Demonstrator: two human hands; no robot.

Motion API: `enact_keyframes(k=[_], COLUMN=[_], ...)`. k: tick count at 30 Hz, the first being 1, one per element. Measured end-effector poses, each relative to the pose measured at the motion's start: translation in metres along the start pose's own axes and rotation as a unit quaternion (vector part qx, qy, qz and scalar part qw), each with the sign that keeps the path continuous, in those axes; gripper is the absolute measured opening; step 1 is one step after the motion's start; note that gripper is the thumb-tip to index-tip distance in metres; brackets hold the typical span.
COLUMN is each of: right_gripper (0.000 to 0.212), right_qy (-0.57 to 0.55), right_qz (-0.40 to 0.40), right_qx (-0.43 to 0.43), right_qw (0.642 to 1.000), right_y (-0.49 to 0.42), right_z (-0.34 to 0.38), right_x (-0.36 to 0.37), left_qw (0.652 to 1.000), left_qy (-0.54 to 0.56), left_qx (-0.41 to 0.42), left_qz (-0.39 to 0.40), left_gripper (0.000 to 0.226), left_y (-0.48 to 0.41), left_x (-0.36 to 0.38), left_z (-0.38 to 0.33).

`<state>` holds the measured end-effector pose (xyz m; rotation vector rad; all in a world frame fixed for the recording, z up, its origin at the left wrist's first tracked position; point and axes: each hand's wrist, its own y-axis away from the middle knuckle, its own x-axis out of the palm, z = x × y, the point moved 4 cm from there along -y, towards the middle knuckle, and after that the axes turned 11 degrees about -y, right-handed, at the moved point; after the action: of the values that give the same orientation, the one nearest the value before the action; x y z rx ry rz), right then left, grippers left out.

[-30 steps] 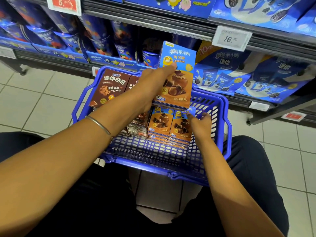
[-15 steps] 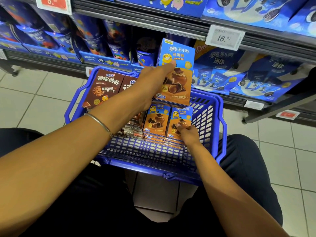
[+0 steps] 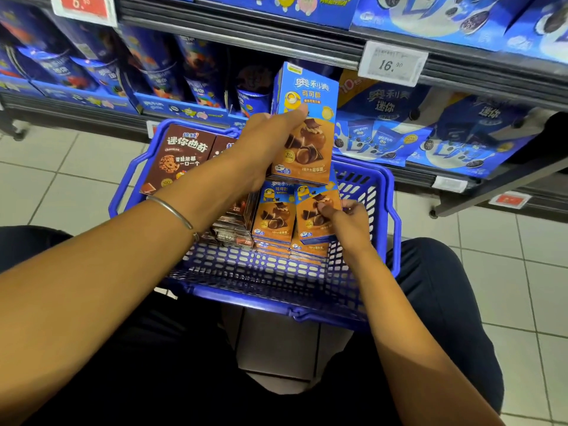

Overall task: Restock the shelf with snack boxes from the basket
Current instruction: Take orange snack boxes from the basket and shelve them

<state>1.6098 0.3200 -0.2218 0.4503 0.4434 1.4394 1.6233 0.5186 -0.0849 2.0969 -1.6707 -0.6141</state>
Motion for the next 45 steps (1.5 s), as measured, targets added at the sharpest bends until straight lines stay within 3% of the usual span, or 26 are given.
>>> enact_keyframes(k=[7, 13, 17, 22, 25, 28, 33, 37, 39, 42, 45], right_gripper=[0.049, 0.048, 0.052, 0.055, 0.044, 0.027, 0.025, 0.045, 0.050, 0.036, 0.024], right_qy=[-0.089, -0.148, -0.232, -0.251, -0.237, -0.231, -0.222, -0.239, -0.264, -0.150, -0.005], right_qz=[0.045, 0.013, 0.050, 0.086, 0.079, 0.094, 0.106, 0.116, 0.120, 0.028, -0.002], right_qx=[-0.053, -0.114, -0.105, -0.098, -0.085, -0.074, -0.083, -0.093, -0.074, -0.017, -0.003], right_qw=[0.994, 0.982, 0.966, 0.959, 0.965, 0.965, 0.966, 0.959, 0.954, 0.988, 1.000], right_y=[0.028, 0.042, 0.048, 0.056, 0.059, 0.062, 0.064, 0.061, 0.052, 0.029, 0.010], right_z=[0.062, 0.106, 0.121, 0.120, 0.112, 0.107, 0.108, 0.106, 0.096, 0.058, 0.014], right_x=[0.004, -0.007, -0.011, 0.010, 0.021, 0.032, 0.039, 0.038, 0.039, 0.038, 0.044], left_qw=[0.999, 0.996, 0.994, 0.999, 0.998, 0.997, 0.994, 0.992, 0.992, 0.993, 0.993], left_qy=[0.007, -0.017, -0.043, -0.029, -0.032, -0.024, -0.011, -0.014, -0.002, 0.012, 0.001], left_qx=[0.026, 0.050, 0.066, 0.035, 0.042, 0.056, 0.100, 0.127, 0.123, 0.118, 0.117], left_qz=[-0.046, -0.075, -0.080, -0.015, 0.018, 0.045, 0.037, 0.023, 0.003, -0.004, -0.007], left_gripper=[0.040, 0.033, 0.044, 0.077, 0.097, 0.100, 0.093, 0.056, 0.055, 0.052, 0.053], left_y=[-0.002, -0.001, -0.002, 0.003, 0.009, 0.015, 0.025, 0.028, 0.029, 0.031, 0.034], left_x=[-0.011, -0.016, -0.014, 0.005, 0.013, 0.018, 0.020, 0.015, 0.010, 0.004, 0.002], left_z=[-0.012, -0.014, -0.012, -0.002, 0.000, 0.001, -0.001, -0.003, -0.005, -0.008, -0.008])
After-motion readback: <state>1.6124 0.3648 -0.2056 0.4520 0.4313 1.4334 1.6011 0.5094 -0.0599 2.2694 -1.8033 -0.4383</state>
